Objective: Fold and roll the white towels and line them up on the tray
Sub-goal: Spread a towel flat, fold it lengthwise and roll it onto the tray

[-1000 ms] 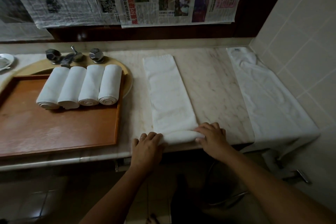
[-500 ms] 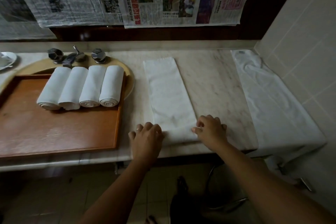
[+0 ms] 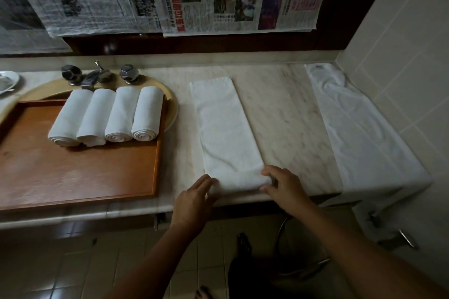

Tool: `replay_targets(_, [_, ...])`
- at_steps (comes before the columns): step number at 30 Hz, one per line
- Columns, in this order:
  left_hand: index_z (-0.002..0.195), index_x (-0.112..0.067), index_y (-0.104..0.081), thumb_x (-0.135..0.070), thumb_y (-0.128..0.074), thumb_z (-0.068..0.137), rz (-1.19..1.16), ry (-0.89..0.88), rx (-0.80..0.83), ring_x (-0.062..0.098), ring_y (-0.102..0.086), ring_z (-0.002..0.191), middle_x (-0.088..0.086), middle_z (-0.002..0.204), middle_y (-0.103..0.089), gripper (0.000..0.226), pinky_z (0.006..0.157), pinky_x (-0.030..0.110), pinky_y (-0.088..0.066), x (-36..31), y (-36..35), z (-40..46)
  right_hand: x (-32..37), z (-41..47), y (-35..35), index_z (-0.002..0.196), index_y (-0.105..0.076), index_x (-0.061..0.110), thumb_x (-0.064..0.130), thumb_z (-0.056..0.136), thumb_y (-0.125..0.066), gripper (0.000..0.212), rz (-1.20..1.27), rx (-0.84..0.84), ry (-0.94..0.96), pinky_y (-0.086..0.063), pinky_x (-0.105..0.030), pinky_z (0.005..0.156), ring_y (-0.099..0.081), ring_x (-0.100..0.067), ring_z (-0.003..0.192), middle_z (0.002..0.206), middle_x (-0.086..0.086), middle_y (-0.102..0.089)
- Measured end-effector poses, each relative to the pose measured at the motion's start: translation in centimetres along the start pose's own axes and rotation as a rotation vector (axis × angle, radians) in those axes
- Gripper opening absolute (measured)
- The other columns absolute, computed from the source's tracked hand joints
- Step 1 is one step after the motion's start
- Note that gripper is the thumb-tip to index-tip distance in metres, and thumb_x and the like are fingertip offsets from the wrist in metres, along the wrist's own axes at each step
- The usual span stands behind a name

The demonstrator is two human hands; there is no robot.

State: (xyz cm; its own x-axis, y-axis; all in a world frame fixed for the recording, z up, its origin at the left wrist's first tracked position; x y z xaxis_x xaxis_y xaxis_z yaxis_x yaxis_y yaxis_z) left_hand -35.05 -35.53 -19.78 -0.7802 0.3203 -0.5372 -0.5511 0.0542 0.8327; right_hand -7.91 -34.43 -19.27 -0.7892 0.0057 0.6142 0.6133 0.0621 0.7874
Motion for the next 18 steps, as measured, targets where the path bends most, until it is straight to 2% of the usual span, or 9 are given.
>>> replay_targets(3, [0.123,-0.035,-0.06,-0.04,-0.065,0.094,-0.161,0.2,0.062,0.005,-0.06,0.066,-0.016,0.107,-0.064,0.03,0.063,0.026,-0.05,0.2,0.4,0.9,0.3,1.2,1.3,0.107,-0.063,0.033,0.026,0.085,-0.076,0.026,0.188,0.151,-0.146,-0.048,-0.023,0.073,-0.061,-0.011,0.091,0.105,0.005,-0.065])
replay_targets(4, [0.125,-0.036,-0.06,-0.042,-0.064,0.094,-0.213,0.255,0.095,0.006,-0.063,0.073,-0.013,0.11,-0.067,0.032,0.068,0.027,-0.051,0.4,0.5,1.3,0.3,1.7,1.5,0.106,-0.063,0.033,0.027,0.086,-0.074,0.023,0.187,0.188,-0.159,-0.049,-0.025,0.074,-0.061,-0.011,0.093,0.105,0.005,-0.065])
replay_targets(6, [0.126,-0.032,-0.063,-0.044,-0.063,0.095,-0.285,0.31,0.135,0.014,-0.065,0.101,-0.006,0.122,-0.066,0.033,0.084,0.03,-0.05,0.7,0.5,2.1,0.4,2.7,1.8,0.11,-0.064,0.029,0.03,0.089,-0.071,0.022,0.17,0.229,-0.185,-0.05,-0.03,0.082,-0.061,-0.014,0.1,0.108,0.005,-0.065])
replay_targets(8, [0.123,-0.024,-0.065,-0.042,-0.059,0.097,-0.319,0.332,0.142,0.018,-0.062,0.112,-0.002,0.12,-0.067,0.032,0.09,0.032,-0.05,0.7,0.5,3.0,0.8,3.6,1.9,0.114,-0.065,0.023,0.031,0.092,-0.068,0.024,0.186,0.226,-0.218,-0.05,-0.032,0.086,-0.062,-0.017,0.101,0.108,0.002,-0.066])
replay_targets(11, [0.117,-0.022,-0.065,-0.043,-0.055,0.099,-0.299,0.362,0.142,0.018,-0.064,0.099,0.0,0.107,-0.069,0.03,0.08,0.032,-0.05,0.4,0.7,3.9,1.3,4.7,1.7,0.102,-0.064,0.018,0.029,0.093,-0.066,0.014,0.171,0.171,-0.254,-0.049,-0.032,0.078,-0.063,-0.02,0.09,0.094,0.0,-0.066])
replay_targets(14, [0.113,-0.027,-0.06,-0.046,-0.058,0.096,-0.243,0.381,0.105,0.014,-0.062,0.084,-0.005,0.098,-0.064,0.025,0.068,0.03,-0.049,0.4,1.0,4.7,1.9,5.7,1.4,0.092,-0.057,0.024,0.036,0.091,-0.064,0.014,0.056,0.132,-0.299,-0.049,-0.031,0.07,-0.06,-0.019,0.082,0.087,0.004,-0.062])
replay_targets(16, [0.105,-0.025,-0.063,-0.041,-0.062,0.095,-0.048,0.23,-0.034,0.013,-0.058,0.08,-0.008,0.098,-0.06,0.019,0.063,0.029,-0.046,0.3,1.1,4.9,2.2,6.2,1.3,0.085,-0.052,0.027,0.04,0.09,-0.062,0.018,-0.141,0.069,-0.224,-0.049,-0.035,0.075,-0.056,-0.02,0.084,0.09,0.004,-0.06])
replay_targets(18, [0.096,-0.021,-0.068,-0.034,-0.06,0.095,0.156,0.055,-0.101,0.015,-0.055,0.077,-0.005,0.094,-0.064,0.015,0.063,0.033,-0.046,0.3,0.7,4.8,2.3,5.9,1.1,0.08,-0.05,0.028,0.035,0.092,-0.06,0.017,-0.34,-0.046,-0.04,-0.042,-0.036,0.074,-0.049,-0.02,0.089,0.093,0.006,-0.055])
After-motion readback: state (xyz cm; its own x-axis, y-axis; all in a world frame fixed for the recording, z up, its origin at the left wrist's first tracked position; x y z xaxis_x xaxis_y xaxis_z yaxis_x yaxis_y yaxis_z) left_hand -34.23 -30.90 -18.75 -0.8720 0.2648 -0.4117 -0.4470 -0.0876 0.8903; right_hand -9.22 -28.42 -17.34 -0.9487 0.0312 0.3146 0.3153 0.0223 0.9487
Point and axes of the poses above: each hand's wrist, its own z-axis towards the middle knuckle, its own y-axis out of the back of the hand, x = y × z, the point moved 1 cm from there along z, towards the middle knuckle
